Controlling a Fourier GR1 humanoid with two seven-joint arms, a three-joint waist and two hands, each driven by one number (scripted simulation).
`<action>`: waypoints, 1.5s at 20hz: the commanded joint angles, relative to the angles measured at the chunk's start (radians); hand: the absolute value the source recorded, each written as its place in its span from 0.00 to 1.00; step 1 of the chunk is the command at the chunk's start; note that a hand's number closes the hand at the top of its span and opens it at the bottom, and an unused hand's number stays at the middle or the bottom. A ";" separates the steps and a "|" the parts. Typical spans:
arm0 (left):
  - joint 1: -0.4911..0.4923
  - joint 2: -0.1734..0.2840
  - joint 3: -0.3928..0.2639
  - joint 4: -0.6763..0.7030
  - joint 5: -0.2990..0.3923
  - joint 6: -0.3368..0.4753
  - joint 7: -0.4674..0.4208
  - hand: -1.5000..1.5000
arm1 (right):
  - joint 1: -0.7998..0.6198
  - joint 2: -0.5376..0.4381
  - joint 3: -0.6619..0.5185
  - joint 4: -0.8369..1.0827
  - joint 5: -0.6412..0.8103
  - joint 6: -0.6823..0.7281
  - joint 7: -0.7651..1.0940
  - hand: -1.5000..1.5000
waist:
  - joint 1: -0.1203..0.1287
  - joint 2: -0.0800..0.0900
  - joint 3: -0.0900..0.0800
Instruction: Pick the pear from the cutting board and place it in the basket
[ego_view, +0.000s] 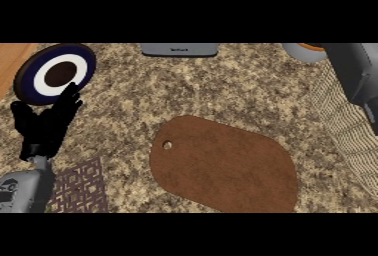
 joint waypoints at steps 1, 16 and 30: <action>0.014 0.016 0.008 -0.047 0.027 -0.025 0.039 0.50 | 0.051 -0.020 -0.019 -0.012 0.015 -0.004 0.184 1.00 | -0.007 -0.006 0.001; -0.020 0.052 0.067 0.036 0.035 -0.030 0.024 0.50 | 0.405 -0.040 -0.127 -0.263 -0.065 -0.117 -0.018 1.00 | -0.035 -0.009 0.001; 0.005 0.016 0.045 -0.033 0.024 -0.008 0.060 0.50 | 0.611 -0.011 -0.211 -0.583 -0.034 -0.117 -0.022 0.00 | -0.027 -0.010 0.001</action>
